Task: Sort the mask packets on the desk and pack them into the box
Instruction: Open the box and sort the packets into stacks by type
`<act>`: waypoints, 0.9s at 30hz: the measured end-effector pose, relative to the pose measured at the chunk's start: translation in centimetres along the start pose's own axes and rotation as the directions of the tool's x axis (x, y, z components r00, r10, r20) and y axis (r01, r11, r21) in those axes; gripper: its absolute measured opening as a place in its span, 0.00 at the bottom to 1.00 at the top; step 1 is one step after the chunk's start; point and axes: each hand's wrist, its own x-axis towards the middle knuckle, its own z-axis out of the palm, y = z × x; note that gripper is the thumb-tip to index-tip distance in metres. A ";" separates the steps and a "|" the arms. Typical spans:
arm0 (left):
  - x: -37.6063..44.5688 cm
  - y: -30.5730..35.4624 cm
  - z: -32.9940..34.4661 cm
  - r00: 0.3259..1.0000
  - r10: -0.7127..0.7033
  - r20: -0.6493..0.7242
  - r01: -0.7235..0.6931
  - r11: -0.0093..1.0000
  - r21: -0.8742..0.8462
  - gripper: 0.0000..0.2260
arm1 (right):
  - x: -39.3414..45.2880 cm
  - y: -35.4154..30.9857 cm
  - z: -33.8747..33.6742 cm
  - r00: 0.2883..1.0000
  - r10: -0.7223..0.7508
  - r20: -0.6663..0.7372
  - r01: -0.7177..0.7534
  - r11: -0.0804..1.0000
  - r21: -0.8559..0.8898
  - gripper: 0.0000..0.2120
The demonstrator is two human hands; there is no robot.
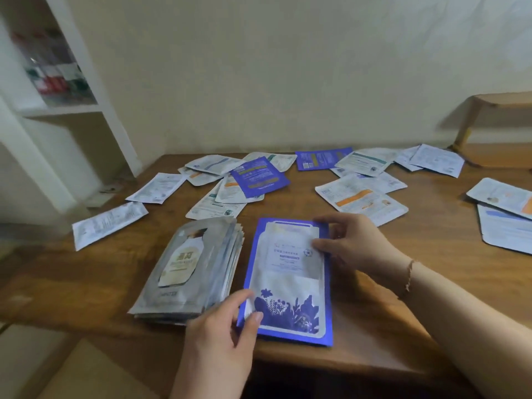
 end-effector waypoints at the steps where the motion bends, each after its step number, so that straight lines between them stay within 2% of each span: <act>1: -0.2 -0.3 0.1 0.999 0.033 0.022 -0.034 0.999 0.041 0.15 | 0.2 0.0 0.3 0.999 -0.032 -0.014 0.031 0.994 -0.108 0.22; 3: -0.4 -0.4 0.2 0.996 0.079 0.048 -0.084 0.990 0.112 0.17 | 0.5 0.0 0.5 0.997 -0.080 -0.025 0.070 0.960 -0.273 0.23; 7: -0.8 -0.3 -0.2 0.993 0.109 0.041 -0.115 0.956 0.269 0.14 | 0.3 0.2 0.3 0.995 -0.087 0.048 0.100 0.890 -0.445 0.23; 9: -1.1 -0.4 -0.6 0.989 0.144 0.038 -0.148 0.946 0.287 0.10 | 0.0 0.5 0.3 0.987 -0.150 0.058 0.156 0.806 -0.572 0.22; 11: -1.3 -0.3 -1.0 0.986 0.151 0.069 -0.165 0.946 0.279 0.15 | -0.3 0.6 0.4 0.970 -0.226 0.090 0.229 0.725 -0.649 0.24; 15: -1.3 -0.6 -1.1 0.986 0.122 0.111 -0.150 0.945 0.290 0.17 | -0.9 0.8 0.9 0.949 -0.238 0.205 0.313 0.667 -0.676 0.29; 20: -1.5 -1.2 -0.4 0.981 0.164 0.103 -0.187 0.939 0.288 0.08 | -1.3 1.5 1.5 0.937 -0.289 0.195 0.338 0.618 -0.709 0.34; 27: -1.5 -2.0 0.1 0.977 0.214 -0.002 -0.208 0.949 0.235 0.16 | -1.5 2.0 1.8 0.928 -0.314 0.202 0.354 0.570 -0.741 0.35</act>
